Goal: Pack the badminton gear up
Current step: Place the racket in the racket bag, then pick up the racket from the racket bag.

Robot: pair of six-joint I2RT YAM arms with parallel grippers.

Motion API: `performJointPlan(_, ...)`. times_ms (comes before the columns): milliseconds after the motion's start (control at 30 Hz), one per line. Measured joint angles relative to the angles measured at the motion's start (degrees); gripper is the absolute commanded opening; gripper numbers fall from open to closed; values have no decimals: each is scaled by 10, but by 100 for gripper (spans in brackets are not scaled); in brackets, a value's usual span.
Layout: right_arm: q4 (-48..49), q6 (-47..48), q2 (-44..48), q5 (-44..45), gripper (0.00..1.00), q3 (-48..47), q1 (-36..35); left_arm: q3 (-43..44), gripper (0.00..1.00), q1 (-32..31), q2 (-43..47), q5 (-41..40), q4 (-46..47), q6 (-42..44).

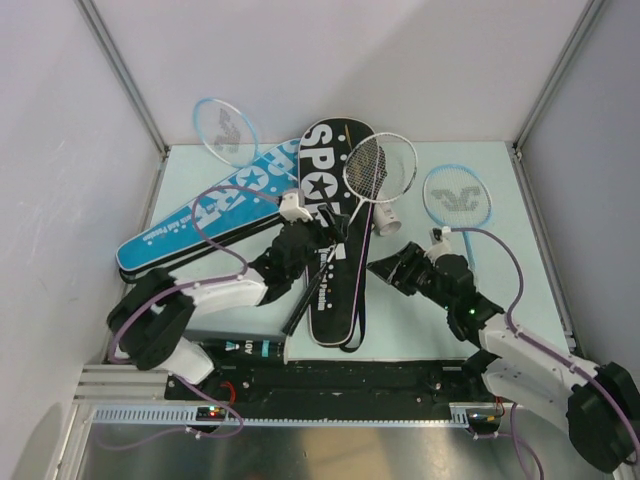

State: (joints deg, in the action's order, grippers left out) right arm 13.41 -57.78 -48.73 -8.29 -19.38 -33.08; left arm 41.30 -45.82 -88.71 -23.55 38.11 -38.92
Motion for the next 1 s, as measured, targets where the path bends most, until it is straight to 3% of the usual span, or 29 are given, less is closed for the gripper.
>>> performJointPlan(133,54,-12,-63,0,62,0,-22,2,93,11,83,-9,-90,30)
performJointPlan(300,123,-34,-161,18,60,-6,-69,46,85,61,161,-7,-272,60)
performJointPlan(467,205,-59,-273,38,59,-36,-87,72,81,123,207,70,-428,101)
performJointPlan(567,247,-72,-309,44,58,-44,-87,62,78,128,225,147,-502,127)
performJointPlan(767,285,-83,-322,51,58,-45,-89,15,75,95,220,240,-570,140)
performJointPlan(1000,280,-82,-304,57,58,-46,-90,-22,69,43,191,268,-598,134)
